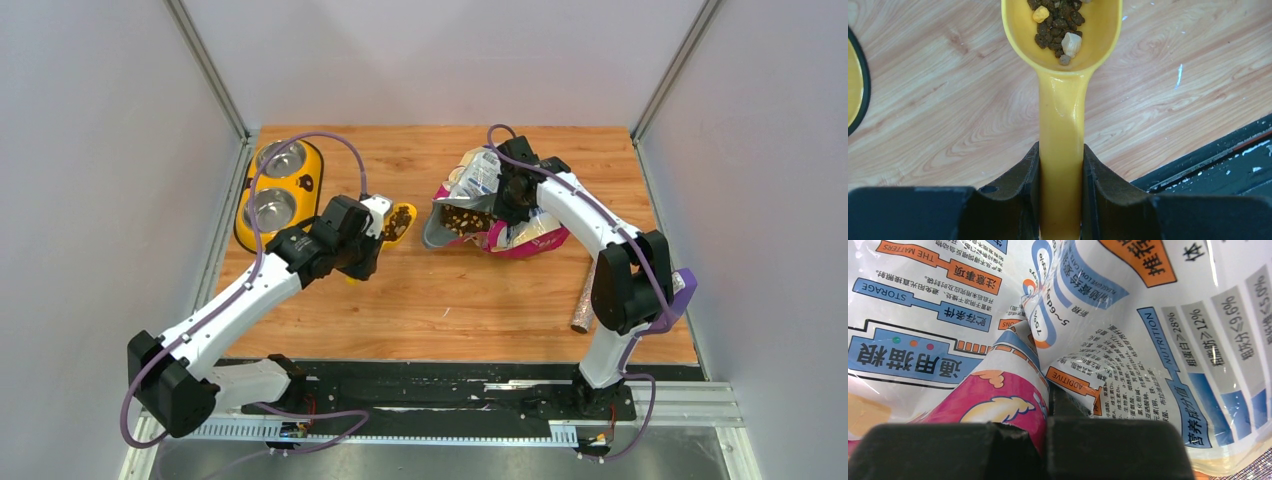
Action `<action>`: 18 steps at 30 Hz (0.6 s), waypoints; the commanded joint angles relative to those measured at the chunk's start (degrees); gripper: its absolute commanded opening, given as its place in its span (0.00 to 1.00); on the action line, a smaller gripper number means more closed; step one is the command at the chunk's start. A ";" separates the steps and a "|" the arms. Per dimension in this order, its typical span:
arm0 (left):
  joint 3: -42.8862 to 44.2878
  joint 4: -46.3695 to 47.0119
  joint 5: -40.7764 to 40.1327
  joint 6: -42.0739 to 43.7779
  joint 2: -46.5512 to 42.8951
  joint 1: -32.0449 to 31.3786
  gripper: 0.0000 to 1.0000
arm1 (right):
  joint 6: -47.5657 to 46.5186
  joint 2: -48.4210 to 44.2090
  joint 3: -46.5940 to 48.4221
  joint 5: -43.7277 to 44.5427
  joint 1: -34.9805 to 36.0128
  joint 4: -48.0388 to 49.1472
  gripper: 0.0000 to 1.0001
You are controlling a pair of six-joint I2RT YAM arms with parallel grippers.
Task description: Serve the pet food
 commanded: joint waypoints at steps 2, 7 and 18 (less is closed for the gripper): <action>3.10 0.92 -1.98 -4.52 -2.20 4.43 0.00 | 0.81 0.47 1.55 3.33 -2.08 3.55 0.00; 3.93 1.96 -3.75 -6.95 -1.85 8.91 0.00 | 0.49 0.25 1.23 3.62 -2.20 3.64 0.00; 4.39 3.16 -6.99 -14.04 1.55 19.09 0.00 | 0.07 -0.06 0.78 3.56 -2.29 3.94 0.00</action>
